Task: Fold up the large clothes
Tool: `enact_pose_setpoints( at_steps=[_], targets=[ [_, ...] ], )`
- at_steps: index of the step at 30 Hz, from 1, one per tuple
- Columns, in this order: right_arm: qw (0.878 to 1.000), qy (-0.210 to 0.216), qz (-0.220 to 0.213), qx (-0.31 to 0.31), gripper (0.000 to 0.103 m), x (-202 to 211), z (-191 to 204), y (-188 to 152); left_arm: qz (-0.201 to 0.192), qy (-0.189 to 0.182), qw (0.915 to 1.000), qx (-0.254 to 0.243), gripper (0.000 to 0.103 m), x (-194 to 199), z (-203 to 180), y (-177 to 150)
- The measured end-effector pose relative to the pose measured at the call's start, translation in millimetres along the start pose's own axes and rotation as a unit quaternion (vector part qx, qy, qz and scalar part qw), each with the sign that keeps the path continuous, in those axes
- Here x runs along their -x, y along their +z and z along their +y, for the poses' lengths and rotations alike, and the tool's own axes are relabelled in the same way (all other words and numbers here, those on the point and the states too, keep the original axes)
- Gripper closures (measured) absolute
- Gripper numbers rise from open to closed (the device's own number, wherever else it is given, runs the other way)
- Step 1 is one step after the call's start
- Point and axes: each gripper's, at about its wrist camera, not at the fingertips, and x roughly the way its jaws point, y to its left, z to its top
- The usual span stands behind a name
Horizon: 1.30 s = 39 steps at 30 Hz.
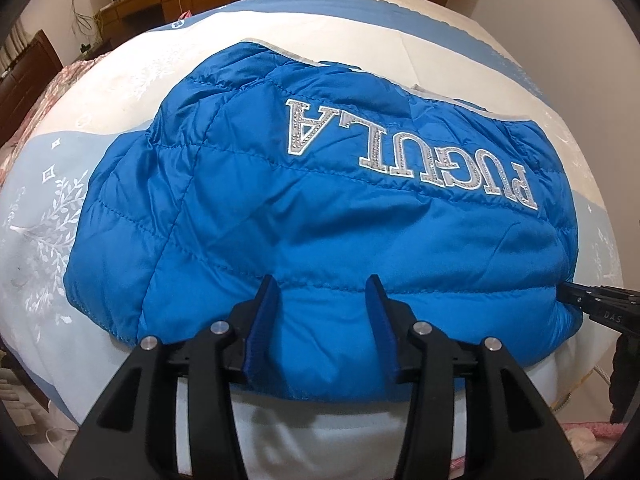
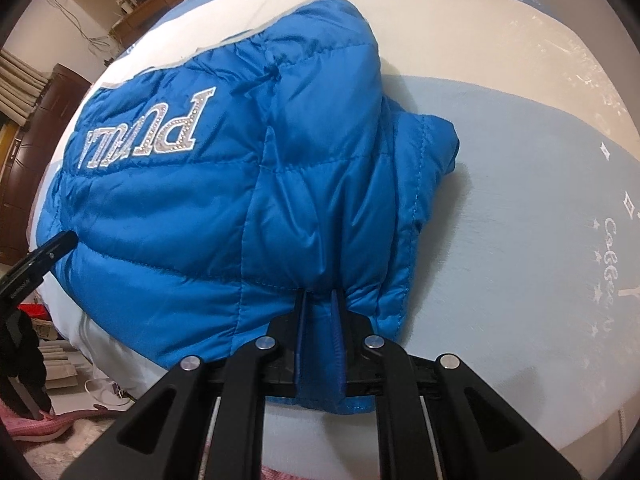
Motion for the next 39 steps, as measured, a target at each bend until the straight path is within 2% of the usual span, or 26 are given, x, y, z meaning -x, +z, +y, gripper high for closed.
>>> enact_pose_setpoints(
  at_steps=[10,15,22,25,29,34,38,39],
  targets=[
    [1.0,-0.012,-0.004,-0.003,0.093,-0.1,4.4,-8.0,-0.002,-0.008,1.0,-0.004,0.057,-3.7,4.1,-0.6],
    [1.0,-0.011,-0.004,-0.009,0.093,1.2,6.4,-9.4,-0.006,0.009,0.9999,0.004,0.056,9.3,14.7,-2.6],
    [1.0,-0.006,0.0,-0.019,0.093,2.6,1.1,-4.4,-0.018,0.043,0.9983,0.035,0.043,34.3,49.3,-8.1],
    [1.0,-0.01,0.004,-0.019,0.093,2.8,1.0,-0.9,-0.016,0.052,0.9969,0.056,0.041,36.9,69.7,-12.3],
    [1.0,-0.016,0.007,-0.019,0.093,3.2,4.2,2.4,-0.009,0.016,0.9942,0.106,0.04,34.2,100.3,-17.9],
    [0.999,-0.026,0.006,-0.02,0.093,3.5,9.9,4.0,-0.013,-0.047,0.9837,0.173,0.034,29.8,131.9,-25.4],
    [0.999,-0.03,0.001,-0.023,0.092,3.5,14.4,2.0,-0.009,-0.102,0.9652,0.241,0.033,18.5,161.8,-34.4],
    [0.999,-0.03,0.0,-0.023,0.092,2.9,15.7,0.3,-0.011,-0.125,0.9566,0.263,0.033,15.3,170.5,-37.2]
  ],
)
